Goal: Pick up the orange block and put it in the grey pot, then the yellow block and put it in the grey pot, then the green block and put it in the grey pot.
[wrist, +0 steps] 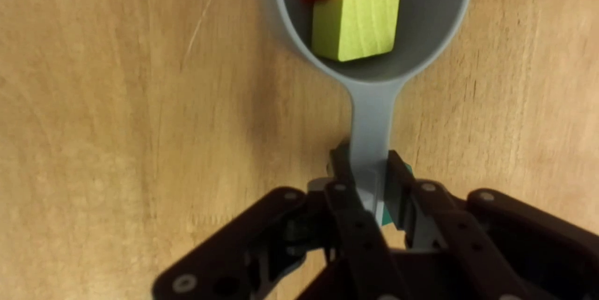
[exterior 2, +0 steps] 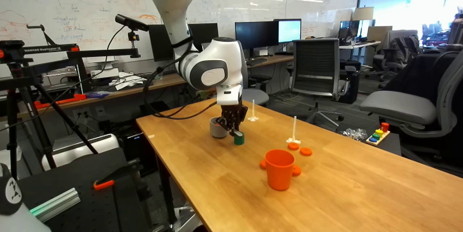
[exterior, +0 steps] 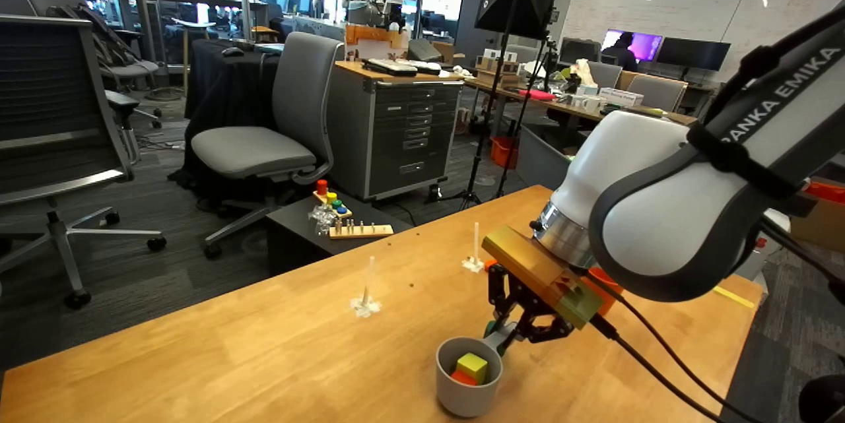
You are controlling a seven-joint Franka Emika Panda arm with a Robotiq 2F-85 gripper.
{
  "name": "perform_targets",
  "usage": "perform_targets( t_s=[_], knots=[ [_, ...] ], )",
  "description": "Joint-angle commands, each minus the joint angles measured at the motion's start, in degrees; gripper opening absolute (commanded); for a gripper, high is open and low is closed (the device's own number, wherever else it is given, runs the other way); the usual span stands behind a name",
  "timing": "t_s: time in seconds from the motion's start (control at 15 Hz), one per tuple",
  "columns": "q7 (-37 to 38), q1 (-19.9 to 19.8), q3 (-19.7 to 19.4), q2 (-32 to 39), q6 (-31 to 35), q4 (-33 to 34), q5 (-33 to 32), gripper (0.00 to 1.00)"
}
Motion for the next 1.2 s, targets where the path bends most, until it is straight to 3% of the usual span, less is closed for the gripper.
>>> perform_targets(
  t_s=[0.0, 0.73, 1.13],
  knots=[
    [1.0, 3.7, -2.0, 2.4, -0.7, 3.4, -1.1, 0.09],
    [1.5, 7.2, -3.9, 2.3, -1.7, 5.0, -1.6, 0.08],
    [2.9, 10.7, -7.2, 3.6, -3.2, 7.9, -4.7, 0.08]
  ],
)
